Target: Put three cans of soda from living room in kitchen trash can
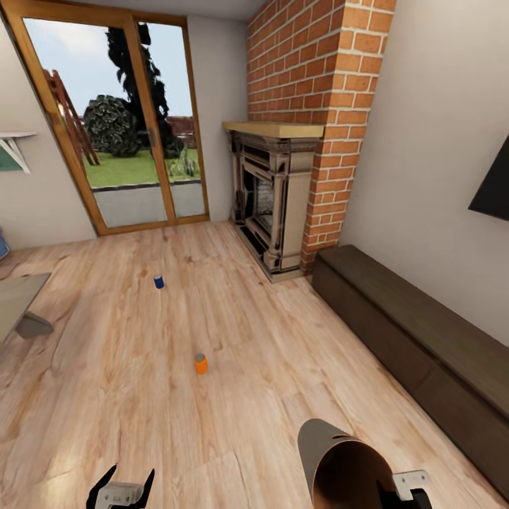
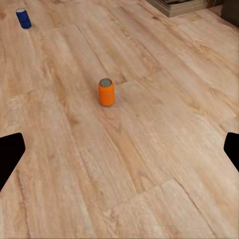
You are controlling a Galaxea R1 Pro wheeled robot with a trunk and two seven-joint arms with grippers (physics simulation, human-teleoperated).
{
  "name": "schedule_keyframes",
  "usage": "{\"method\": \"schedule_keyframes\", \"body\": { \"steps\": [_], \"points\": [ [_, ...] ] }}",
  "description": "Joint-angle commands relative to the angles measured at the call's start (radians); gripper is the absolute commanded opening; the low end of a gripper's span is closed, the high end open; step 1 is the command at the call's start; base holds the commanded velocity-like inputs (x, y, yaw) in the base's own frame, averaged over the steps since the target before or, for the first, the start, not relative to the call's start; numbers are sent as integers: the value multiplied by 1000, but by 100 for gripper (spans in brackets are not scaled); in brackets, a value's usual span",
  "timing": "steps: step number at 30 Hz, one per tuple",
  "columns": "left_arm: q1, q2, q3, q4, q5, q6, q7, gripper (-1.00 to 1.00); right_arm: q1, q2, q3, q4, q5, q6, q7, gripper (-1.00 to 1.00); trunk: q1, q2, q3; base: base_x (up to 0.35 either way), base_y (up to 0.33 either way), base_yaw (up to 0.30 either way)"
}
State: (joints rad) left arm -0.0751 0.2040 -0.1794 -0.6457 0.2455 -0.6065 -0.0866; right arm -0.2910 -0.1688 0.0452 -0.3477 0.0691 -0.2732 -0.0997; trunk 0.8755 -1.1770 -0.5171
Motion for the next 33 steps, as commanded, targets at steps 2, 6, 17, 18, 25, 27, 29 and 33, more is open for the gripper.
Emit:
{"method": "schedule_keyframes", "body": {
  "steps": [2,6,17,18,25,27,29,33],
  "points": [
    [0,0,0,1,0,0,0,100,0,0,-2,-2,3,0,0,-100,0,0,0,320,-14,1],
    [0,0,0,4,0,3,-1,100,0,0,-2,-2,3,0,1,-100,0,0,0,322,-7,0],
    [0,0,0,14,1,11,-1,100,0,0,-2,-2,3,0,0,-100,0,0,0,323,24,0],
    [0,0,0,14,1,11,-1,100,0,0,-2,-2,3,0,0,-100,0,0,0,323,78,0],
    [-1,0,1,15,1,11,-1,100,0,0,-2,-2,3,0,0,-100,0,0,0,323,98,0],
    [-1,0,1,15,2,12,-1,100,0,0,-2,-2,3,0,0,-100,0,0,0,322,107,0],
    [-1,0,1,15,2,12,-1,100,0,0,-2,-2,3,0,0,-100,0,0,0,320,113,0],
    [-2,-1,1,16,2,13,-1,100,0,0,-2,-2,3,0,0,-100,0,0,0,314,125,0]
  ]
}}
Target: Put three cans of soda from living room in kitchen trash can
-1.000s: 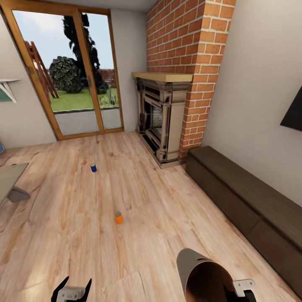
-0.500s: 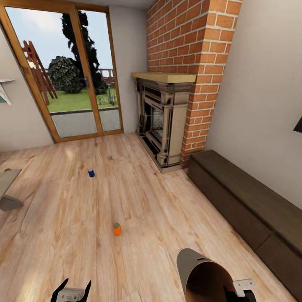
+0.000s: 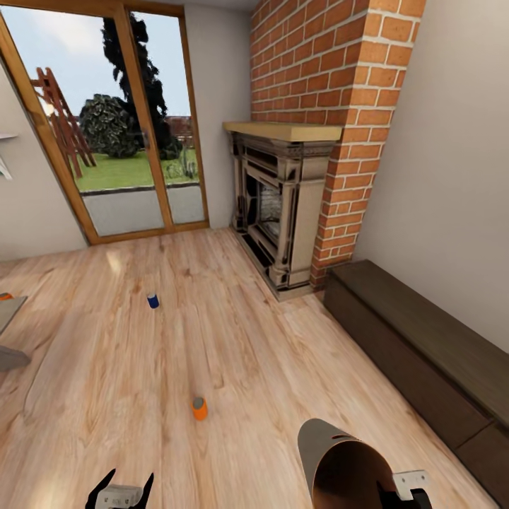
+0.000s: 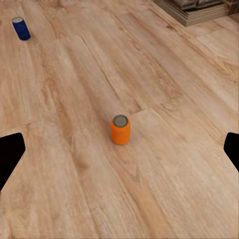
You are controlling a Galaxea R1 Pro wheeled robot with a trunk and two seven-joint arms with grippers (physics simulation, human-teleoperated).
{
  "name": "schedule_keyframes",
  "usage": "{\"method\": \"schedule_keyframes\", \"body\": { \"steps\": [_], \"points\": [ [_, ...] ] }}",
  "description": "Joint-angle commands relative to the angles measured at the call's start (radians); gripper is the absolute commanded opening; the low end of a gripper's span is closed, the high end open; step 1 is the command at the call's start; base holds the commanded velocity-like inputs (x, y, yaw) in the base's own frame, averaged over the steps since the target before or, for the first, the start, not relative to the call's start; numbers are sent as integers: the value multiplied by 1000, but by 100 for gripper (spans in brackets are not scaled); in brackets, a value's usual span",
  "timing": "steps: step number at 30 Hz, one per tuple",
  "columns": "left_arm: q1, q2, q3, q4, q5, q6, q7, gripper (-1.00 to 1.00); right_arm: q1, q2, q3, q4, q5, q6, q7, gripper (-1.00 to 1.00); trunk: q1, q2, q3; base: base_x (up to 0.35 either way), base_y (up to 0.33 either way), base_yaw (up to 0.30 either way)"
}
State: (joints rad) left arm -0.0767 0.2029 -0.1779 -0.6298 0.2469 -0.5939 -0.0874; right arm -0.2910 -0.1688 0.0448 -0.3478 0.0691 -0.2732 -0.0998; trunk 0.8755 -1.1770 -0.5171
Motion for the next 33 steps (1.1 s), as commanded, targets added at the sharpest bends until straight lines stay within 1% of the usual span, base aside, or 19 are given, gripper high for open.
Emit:
{"method": "schedule_keyframes", "body": {
  "steps": [1,7,11,14,17,18,19,20,21,23,24,25,26,28,29,31,32,33],
  "points": [
    [0,0,0,0,0,0,0,100,0,0,-2,-2,3,0,0,-100,0,0,0,312,128,0],
    [0,0,-2,22,-1,-2,0,100,0,-1,-2,-2,2,0,0,-100,0,0,0,311,130,0],
    [-1,-1,-12,68,-6,-1,-5,100,0,-1,-3,-2,1,0,0,-100,0,0,0,305,138,0],
    [-2,-2,-13,70,-8,2,-9,100,0,-1,-4,-2,1,1,0,-100,0,0,0,296,148,0],
    [-4,-2,-14,62,-8,45,-12,100,0,-1,-4,-2,0,1,0,-100,0,0,0,296,145,0],
    [-7,-2,-15,57,-7,91,-15,100,0,-1,-5,-2,0,1,0,-100,0,0,0,296,139,0],
    [-12,-7,-15,45,-7,181,-33,100,0,-1,-5,-2,0,0,0,-100,0,0,0,295,137,0],
    [-13,-10,-16,39,-6,210,-40,100,0,-1,-5,-2,0,0,0,-100,0,0,0,295,138,0],
    [-15,-17,-17,18,-7,274,-52,100,0,-1,-5,-2,0,0,0,-100,0,0,0,295,139,0],
    [-20,-23,-18,-14,-7,346,-59,100,0,-1,-4,-2,0,1,0,-100,0,0,0,295,140,0],
    [-28,-26,-19,-55,-7,429,-63,100,0,-1,-4,-2,0,0,0,-100,0,0,0,295,141,0],
    [-51,-31,-18,-117,-7,570,-64,100,0,-1,-5,-2,-1,0,0,-100,0,0,0,294,143,0],
    [-61,-33,-18,-135,-8,618,-64,100,0,-1,-5,-2,-2,0,0,-100,0,0,0,290,144,0],
    [-108,-52,-18,-187,-8,797,-53,100,0,-1,-6,-2,-3,0,0,-100,0,0,0,258,142,0],
    [-134,-65,-18,-207,-8,870,-33,100,0,-1,-6,-2,-4,0,0,-100,0,0,0,203,107,0],
    [-156,-77,-18,-226,-8,932,-7,100,0,-1,-5,-2,-3,0,0,-100,0,0,0,159,77,0],
    [-175,-87,-18,-246,-8,983,19,100,0,-1,-5,-2,-3,0,0,-100,0,0,0,92,44,0],
    [-185,-91,-18,-256,-7,1004,29,100,0,-1,-4,-2,-2,0,0,-100,0,0,0,74,35,0]
  ]
}}
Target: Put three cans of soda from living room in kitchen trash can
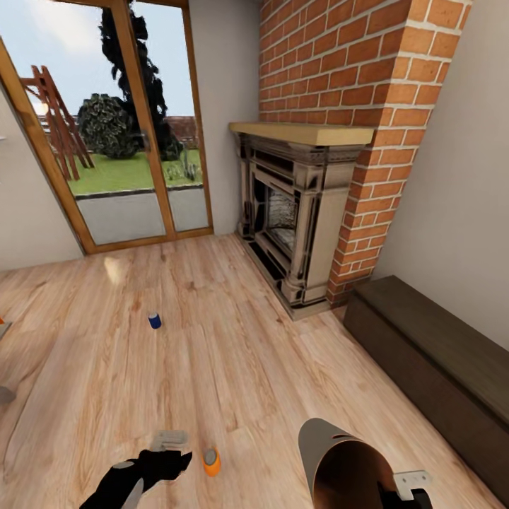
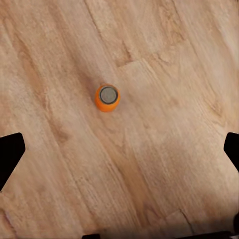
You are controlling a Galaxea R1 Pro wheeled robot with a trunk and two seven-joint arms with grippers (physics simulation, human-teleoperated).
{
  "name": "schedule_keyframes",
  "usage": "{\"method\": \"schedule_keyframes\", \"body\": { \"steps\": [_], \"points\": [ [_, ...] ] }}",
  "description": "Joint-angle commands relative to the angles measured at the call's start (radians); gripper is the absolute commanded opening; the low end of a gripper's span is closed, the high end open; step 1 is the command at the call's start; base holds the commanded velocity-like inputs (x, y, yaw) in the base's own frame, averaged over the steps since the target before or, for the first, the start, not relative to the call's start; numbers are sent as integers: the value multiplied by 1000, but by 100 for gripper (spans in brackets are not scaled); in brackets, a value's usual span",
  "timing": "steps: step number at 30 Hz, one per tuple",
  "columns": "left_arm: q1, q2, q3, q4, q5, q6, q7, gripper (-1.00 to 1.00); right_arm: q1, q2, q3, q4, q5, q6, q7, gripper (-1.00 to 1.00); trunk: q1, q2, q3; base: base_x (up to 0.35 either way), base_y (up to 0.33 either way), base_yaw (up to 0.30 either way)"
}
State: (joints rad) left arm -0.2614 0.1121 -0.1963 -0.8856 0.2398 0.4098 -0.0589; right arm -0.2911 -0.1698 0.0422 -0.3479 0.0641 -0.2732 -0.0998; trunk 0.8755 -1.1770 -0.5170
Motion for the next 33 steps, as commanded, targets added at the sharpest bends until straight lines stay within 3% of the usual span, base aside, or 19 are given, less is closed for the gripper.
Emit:
{"method": "schedule_keyframes", "body": {
  "steps": [1,5,6,8,17,33],
  "points": [
    [-33,-8,1,-19,1,63,18,100,0,1,-1,-2,4,0,0,-100,0,0,0,38,18,0],
    [-84,-24,3,-24,3,165,35,100,0,1,-1,-2,5,0,0,-100,0,0,0,19,9,0],
    [-137,-40,4,-18,1,230,43,100,0,1,0,-2,5,0,0,-100,0,0,0,18,2,0],
    [-171,-45,4,9,1,249,47,100,0,1,0,-2,5,0,0,-100,0,0,0,44,1,0],
    [-220,-66,5,113,5,262,52,100,0,1,1,-2,5,0,0,-100,0,0,0,116,0,0],
    [-223,-68,5,123,7,258,51,100,0,1,1,-2,3,0,0,-100,0,0,0,301,84,0]
  ]
}}
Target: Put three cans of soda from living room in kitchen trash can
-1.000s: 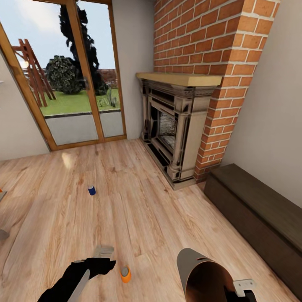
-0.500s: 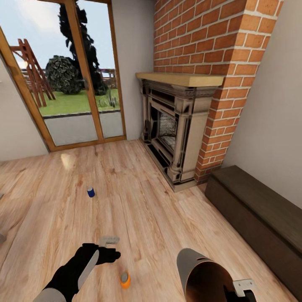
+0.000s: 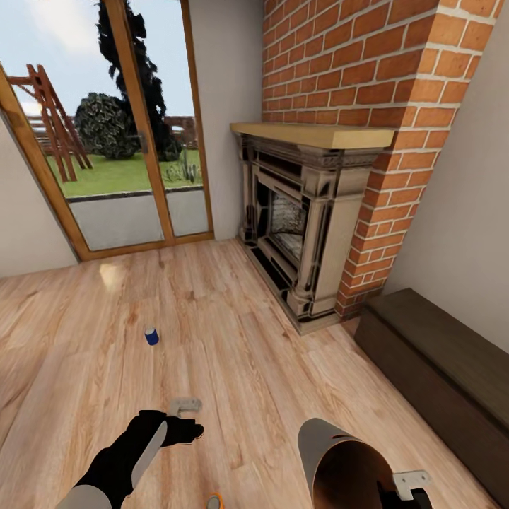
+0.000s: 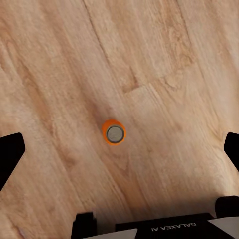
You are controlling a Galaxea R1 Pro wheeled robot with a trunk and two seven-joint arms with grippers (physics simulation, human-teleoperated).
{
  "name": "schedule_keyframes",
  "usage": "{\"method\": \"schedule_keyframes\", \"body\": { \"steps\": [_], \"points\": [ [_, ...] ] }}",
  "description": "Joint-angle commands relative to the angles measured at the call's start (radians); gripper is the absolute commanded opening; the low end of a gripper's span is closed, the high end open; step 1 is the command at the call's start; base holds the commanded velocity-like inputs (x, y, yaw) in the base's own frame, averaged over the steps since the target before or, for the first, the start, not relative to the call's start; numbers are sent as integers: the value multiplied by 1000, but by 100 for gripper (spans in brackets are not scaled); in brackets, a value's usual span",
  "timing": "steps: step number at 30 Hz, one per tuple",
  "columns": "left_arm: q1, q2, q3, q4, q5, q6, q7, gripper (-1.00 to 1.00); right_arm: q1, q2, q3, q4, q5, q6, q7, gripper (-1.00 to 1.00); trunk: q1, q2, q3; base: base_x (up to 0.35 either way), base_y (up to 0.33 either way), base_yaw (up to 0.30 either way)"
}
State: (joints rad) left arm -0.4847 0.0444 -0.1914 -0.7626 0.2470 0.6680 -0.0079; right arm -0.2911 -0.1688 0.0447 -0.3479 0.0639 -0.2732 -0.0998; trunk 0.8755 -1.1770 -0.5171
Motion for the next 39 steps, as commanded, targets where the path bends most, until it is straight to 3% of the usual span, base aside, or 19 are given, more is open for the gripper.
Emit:
{"method": "schedule_keyframes", "body": {
  "steps": [1,13,27,39],
  "points": [
    [1,0,1,-1,1,-1,1,100,0,0,-2,-2,2,0,0,-100,0,0,0,306,109,0],
    [2,0,3,-4,1,-4,2,100,0,0,-2,-2,4,0,0,-100,0,0,0,86,27,0],
    [2,0,2,-9,-2,-5,3,100,0,0,-2,-2,5,0,0,-100,0,0,0,-232,-30,0],
    [3,0,3,-9,-2,-10,2,100,0,0,-2,-2,5,0,0,-100,0,0,0,-43,-11,0]
  ]
}}
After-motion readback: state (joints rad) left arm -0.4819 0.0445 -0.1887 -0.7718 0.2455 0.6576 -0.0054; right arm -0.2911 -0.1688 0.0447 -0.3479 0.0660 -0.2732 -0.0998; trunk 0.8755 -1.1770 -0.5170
